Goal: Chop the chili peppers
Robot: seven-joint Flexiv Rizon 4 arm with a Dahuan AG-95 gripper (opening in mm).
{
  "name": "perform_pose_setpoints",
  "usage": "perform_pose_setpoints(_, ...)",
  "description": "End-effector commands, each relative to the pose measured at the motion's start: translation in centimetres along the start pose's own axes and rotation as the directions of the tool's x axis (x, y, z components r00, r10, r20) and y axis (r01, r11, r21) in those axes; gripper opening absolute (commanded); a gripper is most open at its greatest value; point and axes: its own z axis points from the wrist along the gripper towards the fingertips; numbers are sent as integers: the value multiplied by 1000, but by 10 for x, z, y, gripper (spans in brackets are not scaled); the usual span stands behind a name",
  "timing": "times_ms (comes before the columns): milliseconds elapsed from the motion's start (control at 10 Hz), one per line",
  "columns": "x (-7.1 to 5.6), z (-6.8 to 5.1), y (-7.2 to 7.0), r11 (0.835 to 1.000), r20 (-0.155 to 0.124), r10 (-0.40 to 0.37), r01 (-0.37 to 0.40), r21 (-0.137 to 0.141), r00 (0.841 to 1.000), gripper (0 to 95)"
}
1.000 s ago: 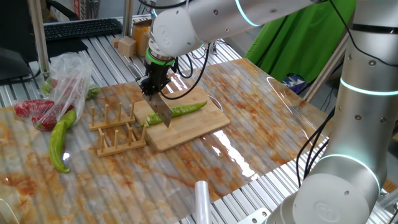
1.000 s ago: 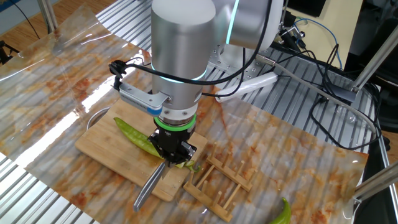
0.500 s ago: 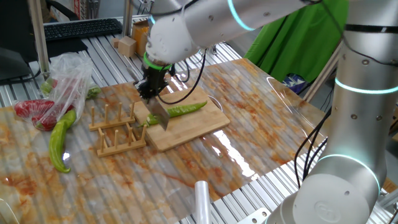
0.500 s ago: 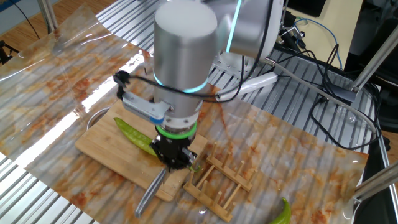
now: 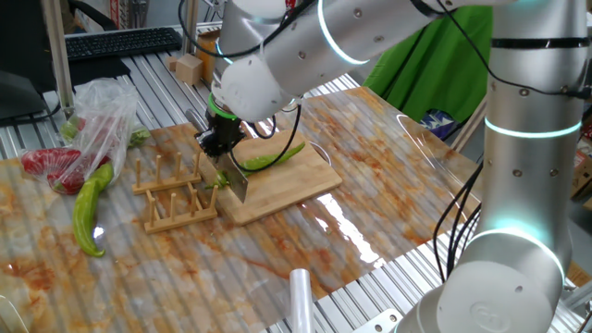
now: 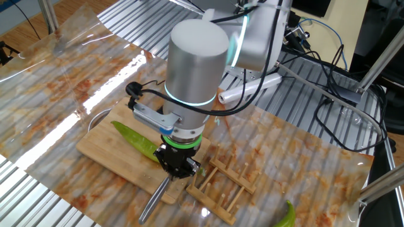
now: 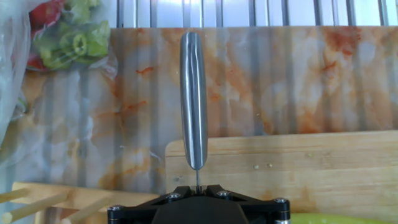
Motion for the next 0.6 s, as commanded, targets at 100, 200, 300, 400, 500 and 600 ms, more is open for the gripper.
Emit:
perform_pose_setpoints(100,0,1,2,1000,16,7,-7,0,1000,0)
perform_pose_setpoints(200,0,-6,2,1000,11,8,-8,2,1000,0)
perform_pose_setpoints(300,0,-12,1,1000,8,8,-8,-5,1000,0)
perform_pose_setpoints(400,0,-13,2,1000,13,11,-11,-8,1000,0)
perform_pose_setpoints(500,0,-13,2,1000,18,11,-11,-5,1000,0)
perform_pose_setpoints(600,0,-14,2,1000,19,11,-11,-1,1000,0)
